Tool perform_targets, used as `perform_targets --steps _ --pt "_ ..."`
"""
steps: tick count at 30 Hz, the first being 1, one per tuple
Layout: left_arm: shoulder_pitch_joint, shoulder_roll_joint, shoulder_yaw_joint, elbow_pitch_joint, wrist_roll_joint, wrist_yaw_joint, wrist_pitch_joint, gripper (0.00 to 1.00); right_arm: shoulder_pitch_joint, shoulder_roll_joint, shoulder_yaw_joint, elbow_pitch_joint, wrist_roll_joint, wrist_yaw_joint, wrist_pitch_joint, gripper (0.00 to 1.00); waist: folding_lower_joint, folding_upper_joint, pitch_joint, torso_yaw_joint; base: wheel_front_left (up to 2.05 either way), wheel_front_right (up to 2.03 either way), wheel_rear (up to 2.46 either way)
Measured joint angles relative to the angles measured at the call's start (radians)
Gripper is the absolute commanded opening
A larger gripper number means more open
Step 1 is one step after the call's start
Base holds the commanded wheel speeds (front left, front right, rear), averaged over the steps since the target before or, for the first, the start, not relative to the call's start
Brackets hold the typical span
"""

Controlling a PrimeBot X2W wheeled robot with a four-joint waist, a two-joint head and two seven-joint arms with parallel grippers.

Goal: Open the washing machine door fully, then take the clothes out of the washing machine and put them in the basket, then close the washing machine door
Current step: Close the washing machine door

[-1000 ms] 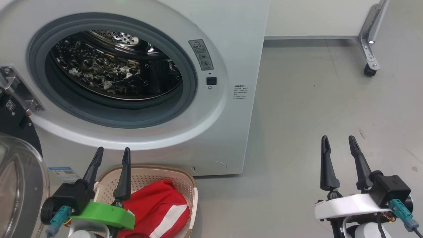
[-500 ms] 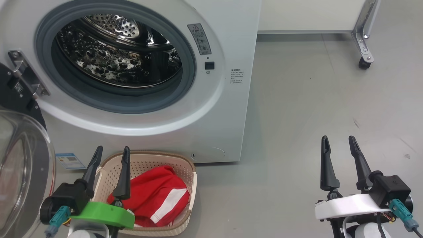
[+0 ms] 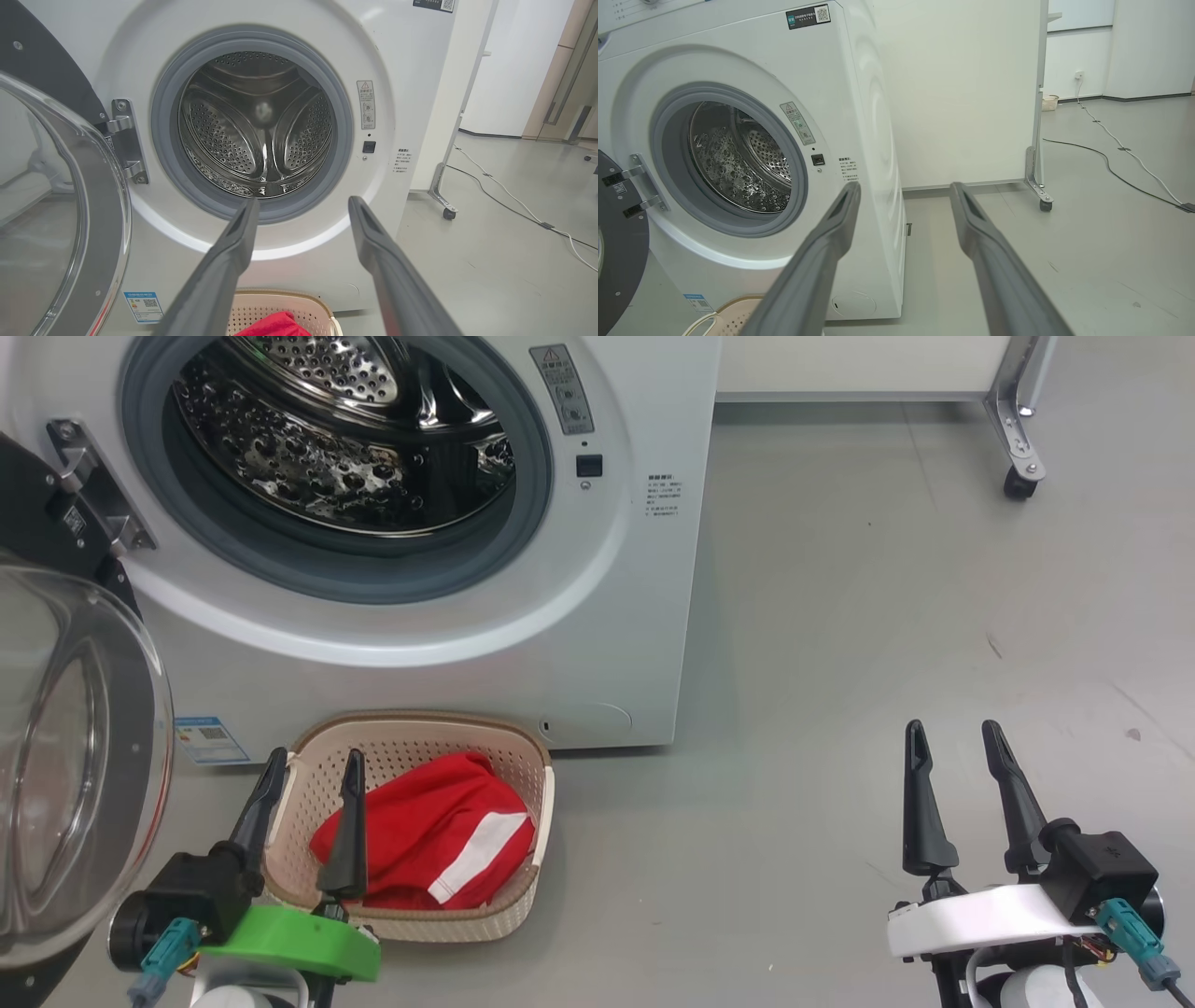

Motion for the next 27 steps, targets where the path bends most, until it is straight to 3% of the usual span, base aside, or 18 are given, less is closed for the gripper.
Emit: perform_targets --steps 14,27 --pt "0.000 0.000 -0.001 -0.008 0.005 0.000 0.000 1.00 0.000 0.001 0.000 0.000 0.006 0.000 0.000 1.00 0.0000 0.0000 0.009 -0.001 -1.03 1.38 -0.35" --pt "0.000 -0.001 -0.004 -0.022 -0.012 0.000 0.000 1.00 0.000 0.002 0.001 0.000 0.006 0.000 0.000 1.00 0.0000 0.0000 0.013 0.001 -0.72 0.72 -0.01"
